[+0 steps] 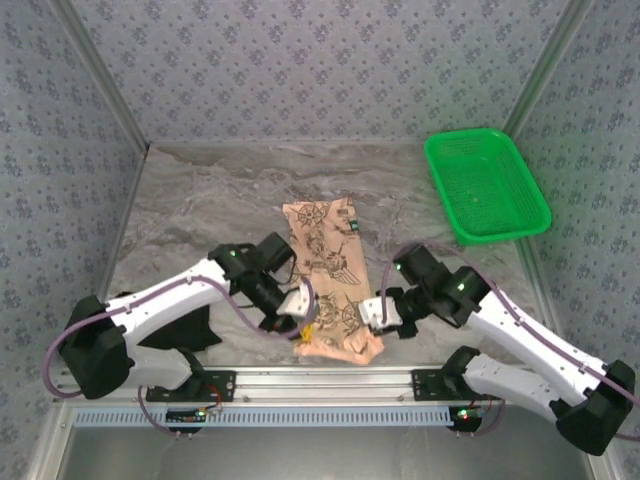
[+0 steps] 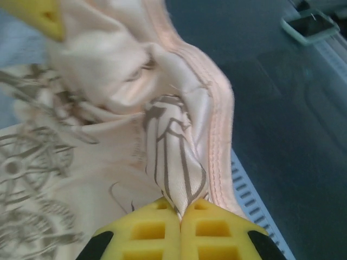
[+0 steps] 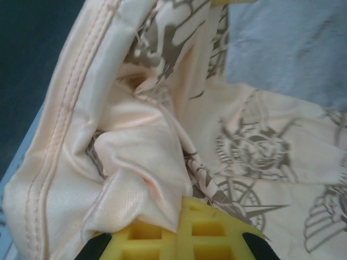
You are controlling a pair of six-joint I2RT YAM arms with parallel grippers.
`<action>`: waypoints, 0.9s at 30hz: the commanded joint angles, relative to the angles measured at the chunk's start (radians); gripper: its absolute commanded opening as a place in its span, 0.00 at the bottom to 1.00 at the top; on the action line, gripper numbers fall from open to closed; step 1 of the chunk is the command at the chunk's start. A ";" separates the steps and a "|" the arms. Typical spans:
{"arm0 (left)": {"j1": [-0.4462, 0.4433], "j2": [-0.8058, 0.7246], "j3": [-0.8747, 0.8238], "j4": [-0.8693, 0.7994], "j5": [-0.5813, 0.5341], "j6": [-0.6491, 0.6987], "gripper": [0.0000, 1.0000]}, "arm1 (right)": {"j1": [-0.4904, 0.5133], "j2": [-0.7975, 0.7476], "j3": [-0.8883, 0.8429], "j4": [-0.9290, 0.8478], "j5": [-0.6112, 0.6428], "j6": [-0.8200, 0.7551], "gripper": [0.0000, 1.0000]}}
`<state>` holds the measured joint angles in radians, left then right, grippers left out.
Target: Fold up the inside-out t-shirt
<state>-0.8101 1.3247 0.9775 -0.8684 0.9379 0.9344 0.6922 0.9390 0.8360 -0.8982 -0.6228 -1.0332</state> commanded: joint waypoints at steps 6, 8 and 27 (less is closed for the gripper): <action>0.324 0.295 0.226 -0.123 0.217 -0.033 0.00 | -0.267 0.310 0.238 0.064 -0.129 0.073 0.00; 0.361 0.361 0.287 -0.142 0.209 -0.031 0.00 | -0.307 0.383 0.287 0.088 -0.118 0.097 0.00; 0.567 0.836 0.790 -0.015 0.180 -0.320 0.01 | -0.441 1.054 0.849 0.223 -0.095 0.401 0.00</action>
<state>-0.2565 2.0926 1.6875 -0.9100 1.0904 0.6807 0.2596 1.9244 1.6009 -0.7029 -0.7376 -0.7292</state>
